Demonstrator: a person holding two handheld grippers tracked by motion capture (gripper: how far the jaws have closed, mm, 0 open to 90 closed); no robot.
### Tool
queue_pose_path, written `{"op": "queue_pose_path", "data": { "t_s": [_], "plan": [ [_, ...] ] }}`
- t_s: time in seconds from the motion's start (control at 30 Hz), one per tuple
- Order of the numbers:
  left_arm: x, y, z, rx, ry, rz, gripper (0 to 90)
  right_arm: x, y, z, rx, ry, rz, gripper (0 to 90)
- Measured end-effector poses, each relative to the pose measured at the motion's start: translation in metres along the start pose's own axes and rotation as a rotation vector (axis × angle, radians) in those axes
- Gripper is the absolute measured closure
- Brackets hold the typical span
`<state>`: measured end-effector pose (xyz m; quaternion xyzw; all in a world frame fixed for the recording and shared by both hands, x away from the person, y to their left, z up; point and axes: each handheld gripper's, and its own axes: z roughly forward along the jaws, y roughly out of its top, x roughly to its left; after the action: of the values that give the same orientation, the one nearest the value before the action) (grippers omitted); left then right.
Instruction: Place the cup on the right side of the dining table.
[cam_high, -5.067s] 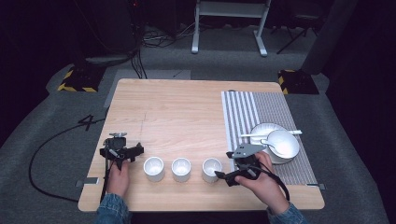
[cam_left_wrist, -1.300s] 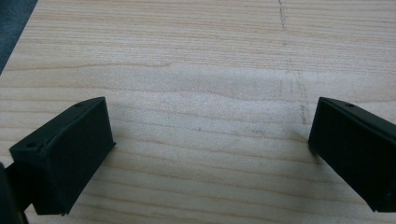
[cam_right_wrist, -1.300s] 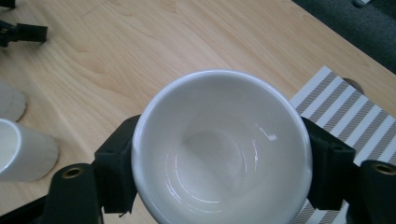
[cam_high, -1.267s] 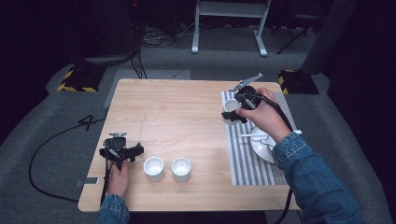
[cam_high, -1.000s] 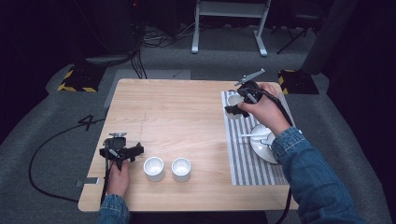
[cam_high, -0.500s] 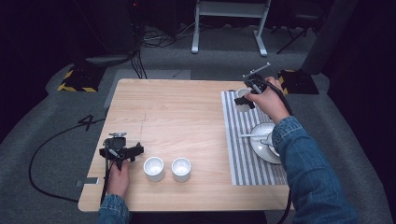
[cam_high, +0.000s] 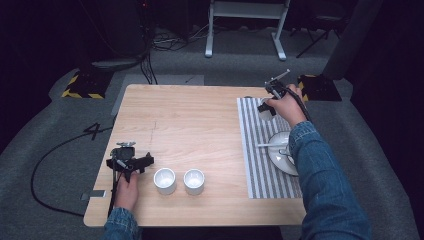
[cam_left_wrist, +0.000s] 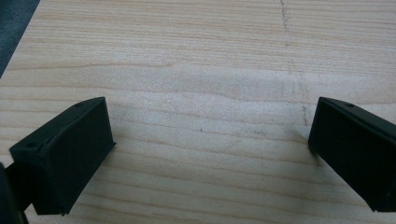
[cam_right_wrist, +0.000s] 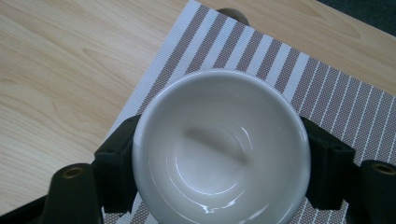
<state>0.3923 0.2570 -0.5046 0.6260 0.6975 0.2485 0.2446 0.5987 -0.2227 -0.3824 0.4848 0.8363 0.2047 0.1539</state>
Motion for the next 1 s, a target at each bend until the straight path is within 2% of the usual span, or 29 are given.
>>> {"op": "queue_pose_path", "data": {
  "t_s": [0.1, 0.3, 0.37, 0.47, 0.6, 0.83, 0.93, 1.0],
  "plan": [
    [0.000, 0.000, 0.000, 0.000, 0.000, 0.000, 0.1, -0.004, -0.001, 0.005, 0.005, -0.008, 0.012, 27.2],
    [0.000, 0.000, 0.000, -0.001, 0.000, 0.001, 0.1, -0.009, -0.006, 0.021, 0.061, -0.033, 0.025, 27.2],
    [0.000, 0.000, 0.000, -0.001, 0.000, 0.000, 0.1, -0.010, -0.008, 0.026, 0.064, -0.040, 0.031, 27.2],
    [0.000, 0.000, 0.000, -0.001, 0.000, -0.001, 0.1, -0.013, -0.013, 0.032, 0.059, -0.027, 0.055, 27.3],
    [0.000, 0.000, 0.000, 0.000, 0.001, -0.001, 0.1, -0.015, -0.019, 0.037, 0.080, -0.026, 0.057, 27.2],
    [0.000, 0.000, 0.000, 0.000, 0.002, -0.001, 0.1, -0.020, -0.026, 0.043, 0.069, -0.001, 0.089, 27.2],
    [0.000, 0.000, 0.000, 0.000, 0.002, -0.002, 0.1, -0.020, -0.028, 0.045, 0.062, 0.018, 0.091, 27.2],
    [0.000, 0.000, 0.000, 0.000, 0.002, -0.001, 0.1, -0.019, -0.028, 0.046, 0.057, 0.013, 0.087, 27.2]
  ]
}}
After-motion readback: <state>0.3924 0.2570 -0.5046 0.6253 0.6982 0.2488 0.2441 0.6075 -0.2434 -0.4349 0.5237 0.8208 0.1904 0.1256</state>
